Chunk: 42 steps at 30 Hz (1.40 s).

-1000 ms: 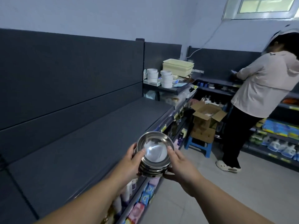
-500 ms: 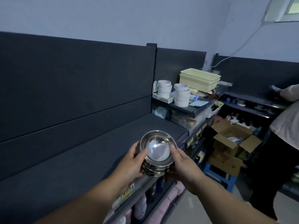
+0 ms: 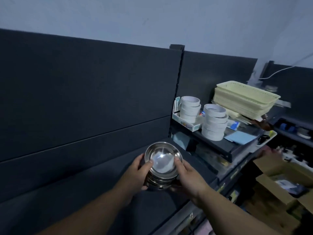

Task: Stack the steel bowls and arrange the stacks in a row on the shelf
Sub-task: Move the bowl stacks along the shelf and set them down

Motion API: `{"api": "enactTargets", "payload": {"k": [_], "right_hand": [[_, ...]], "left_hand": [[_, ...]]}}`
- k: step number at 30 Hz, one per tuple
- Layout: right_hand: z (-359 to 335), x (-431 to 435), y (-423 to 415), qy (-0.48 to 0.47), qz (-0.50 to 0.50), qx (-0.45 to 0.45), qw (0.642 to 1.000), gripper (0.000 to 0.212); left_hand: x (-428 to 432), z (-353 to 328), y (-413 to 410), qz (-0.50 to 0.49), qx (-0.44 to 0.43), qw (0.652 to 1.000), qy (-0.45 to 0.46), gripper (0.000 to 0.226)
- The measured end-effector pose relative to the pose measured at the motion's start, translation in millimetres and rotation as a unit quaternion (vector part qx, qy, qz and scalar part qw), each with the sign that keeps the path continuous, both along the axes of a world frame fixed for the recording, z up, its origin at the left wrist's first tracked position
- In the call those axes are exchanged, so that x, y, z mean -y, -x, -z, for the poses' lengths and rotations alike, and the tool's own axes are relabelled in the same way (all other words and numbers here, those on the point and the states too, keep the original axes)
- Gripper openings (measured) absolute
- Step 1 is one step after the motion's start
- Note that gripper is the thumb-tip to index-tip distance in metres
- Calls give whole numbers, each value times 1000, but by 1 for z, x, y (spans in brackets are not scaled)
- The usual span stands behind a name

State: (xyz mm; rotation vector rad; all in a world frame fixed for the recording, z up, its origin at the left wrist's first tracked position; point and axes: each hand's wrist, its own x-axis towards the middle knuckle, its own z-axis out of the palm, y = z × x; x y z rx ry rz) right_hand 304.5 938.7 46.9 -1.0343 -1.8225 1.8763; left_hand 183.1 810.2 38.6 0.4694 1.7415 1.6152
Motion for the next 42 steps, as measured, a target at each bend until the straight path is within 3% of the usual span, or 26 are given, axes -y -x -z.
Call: {"api": "enactTargets", "payload": {"k": [11, 22, 27, 31, 34, 36, 38, 42], "right_hand": [[5, -135, 72, 5, -134, 49, 990, 41], [37, -157, 120, 20, -194, 13, 981, 44], [55, -150, 115, -49, -144, -20, 988, 84], [63, -118, 89, -118, -65, 19, 991, 71], [64, -72, 62, -144, -69, 62, 985, 40], [61, -31, 48, -178, -136, 74, 972, 31], [56, 20, 38, -226, -224, 84, 944, 35], [41, 148, 15, -315, -412, 111, 848, 53]], "left_hand": [[-111, 12, 27, -166, 28, 985, 33, 29], [-141, 21, 44, -253, 41, 967, 6, 33], [-128, 24, 42, -262, -17, 964, 36, 52], [-87, 25, 12, -248, -71, 961, 102, 52], [-28, 33, -13, -229, -153, 939, 208, 57], [24, 36, -30, -225, -202, 914, 270, 59], [87, 35, -51, -226, -224, 893, 317, 61], [232, 37, -103, -242, -233, 851, 404, 69]]}}
